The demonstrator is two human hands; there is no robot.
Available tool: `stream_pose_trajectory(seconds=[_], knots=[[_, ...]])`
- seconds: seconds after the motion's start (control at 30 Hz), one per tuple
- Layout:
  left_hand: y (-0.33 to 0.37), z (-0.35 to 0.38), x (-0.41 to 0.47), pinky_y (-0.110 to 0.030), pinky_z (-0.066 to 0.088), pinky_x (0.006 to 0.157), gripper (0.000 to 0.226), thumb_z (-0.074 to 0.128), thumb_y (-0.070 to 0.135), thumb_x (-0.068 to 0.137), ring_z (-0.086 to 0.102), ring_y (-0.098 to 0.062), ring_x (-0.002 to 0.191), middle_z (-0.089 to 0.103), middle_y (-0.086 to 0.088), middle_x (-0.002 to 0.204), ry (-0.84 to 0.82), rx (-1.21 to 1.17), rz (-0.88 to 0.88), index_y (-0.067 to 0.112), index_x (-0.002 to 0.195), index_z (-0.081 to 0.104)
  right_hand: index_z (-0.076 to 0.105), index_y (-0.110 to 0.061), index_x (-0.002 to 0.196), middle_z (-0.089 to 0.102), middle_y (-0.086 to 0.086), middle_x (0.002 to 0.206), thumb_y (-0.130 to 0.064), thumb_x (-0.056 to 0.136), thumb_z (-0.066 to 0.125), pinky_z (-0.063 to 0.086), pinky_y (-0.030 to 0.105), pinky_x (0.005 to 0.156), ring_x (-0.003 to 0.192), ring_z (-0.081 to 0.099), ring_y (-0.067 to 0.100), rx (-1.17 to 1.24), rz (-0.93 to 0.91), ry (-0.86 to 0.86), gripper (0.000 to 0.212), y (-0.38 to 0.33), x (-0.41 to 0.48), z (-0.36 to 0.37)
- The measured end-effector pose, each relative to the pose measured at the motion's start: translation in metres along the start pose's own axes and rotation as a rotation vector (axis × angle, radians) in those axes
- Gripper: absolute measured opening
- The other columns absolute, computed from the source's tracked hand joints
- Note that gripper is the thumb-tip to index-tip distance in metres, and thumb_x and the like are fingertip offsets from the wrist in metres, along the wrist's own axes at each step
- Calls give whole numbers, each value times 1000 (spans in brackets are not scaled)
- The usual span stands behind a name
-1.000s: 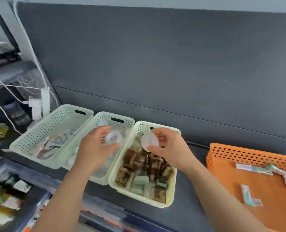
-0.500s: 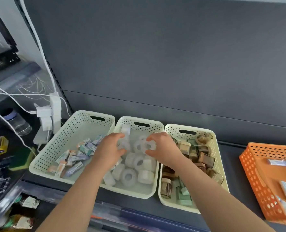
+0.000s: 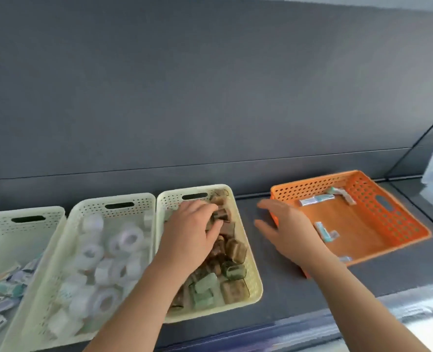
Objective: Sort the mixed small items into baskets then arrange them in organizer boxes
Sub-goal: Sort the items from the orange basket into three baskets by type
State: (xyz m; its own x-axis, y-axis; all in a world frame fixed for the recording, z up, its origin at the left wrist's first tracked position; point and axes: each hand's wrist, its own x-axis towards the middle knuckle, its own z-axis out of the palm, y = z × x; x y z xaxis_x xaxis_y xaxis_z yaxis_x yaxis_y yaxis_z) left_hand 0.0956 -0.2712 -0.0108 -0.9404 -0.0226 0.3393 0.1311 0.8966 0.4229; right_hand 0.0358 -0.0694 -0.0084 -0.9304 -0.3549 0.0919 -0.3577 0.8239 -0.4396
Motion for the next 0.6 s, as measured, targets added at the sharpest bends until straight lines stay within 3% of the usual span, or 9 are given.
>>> stream_pose_trajectory(seconds=[0.1,0.23,0.43,0.6], knots=[[44,40,32,-29,35,101,35,54,35,93,48,-17,117,60,4,122,-69,-31,82,19,124,60,57,-21,129,58,-6,132,-30,89,62,41,29,97,122,53,16,-46,97,45,41,59,-7,-32],[102,96,72,-30,40,94,30,51,34,93,47,-17,111,59,4,117,-182,-19,142,18,116,60,56,-20,130,56,-4,134,-28,90,62,42,29,97,121,54,17,-92,177,50,42,137,-6,-62],[156,179,123,-34,48,88,26,52,18,93,56,-19,108,60,2,115,-362,-18,40,18,116,62,53,-19,134,52,-2,139,-14,90,58,37,23,99,125,50,17,-43,136,-34,44,237,25,-80],[171,226,146,-31,51,80,22,56,14,91,59,-17,94,63,2,108,-426,72,-88,20,111,63,43,-20,141,42,3,147,-10,95,48,34,35,110,132,43,23,13,146,-167,47,276,63,-73]])
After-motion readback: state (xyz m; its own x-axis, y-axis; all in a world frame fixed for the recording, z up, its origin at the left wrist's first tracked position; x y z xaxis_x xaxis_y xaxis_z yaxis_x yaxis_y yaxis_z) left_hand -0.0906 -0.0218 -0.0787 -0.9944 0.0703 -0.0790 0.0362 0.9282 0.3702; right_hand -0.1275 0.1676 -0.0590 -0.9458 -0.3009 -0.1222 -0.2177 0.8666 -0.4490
